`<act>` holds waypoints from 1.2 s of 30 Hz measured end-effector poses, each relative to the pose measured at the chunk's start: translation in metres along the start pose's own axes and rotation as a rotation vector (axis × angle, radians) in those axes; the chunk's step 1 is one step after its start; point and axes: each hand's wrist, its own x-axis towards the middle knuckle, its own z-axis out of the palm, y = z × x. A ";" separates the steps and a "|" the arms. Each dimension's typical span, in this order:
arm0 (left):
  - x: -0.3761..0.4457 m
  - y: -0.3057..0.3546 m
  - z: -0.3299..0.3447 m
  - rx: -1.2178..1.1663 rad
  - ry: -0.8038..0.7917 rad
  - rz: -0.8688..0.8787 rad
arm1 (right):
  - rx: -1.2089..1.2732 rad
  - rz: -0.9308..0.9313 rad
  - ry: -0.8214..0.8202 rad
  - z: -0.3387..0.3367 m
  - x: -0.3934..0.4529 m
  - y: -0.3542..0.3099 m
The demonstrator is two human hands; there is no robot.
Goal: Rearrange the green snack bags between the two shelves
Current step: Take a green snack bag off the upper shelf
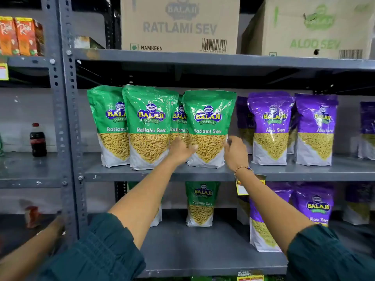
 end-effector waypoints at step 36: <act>-0.120 -0.063 -0.017 -0.299 -0.006 0.030 | 0.627 0.139 -0.360 -0.018 -0.119 -0.010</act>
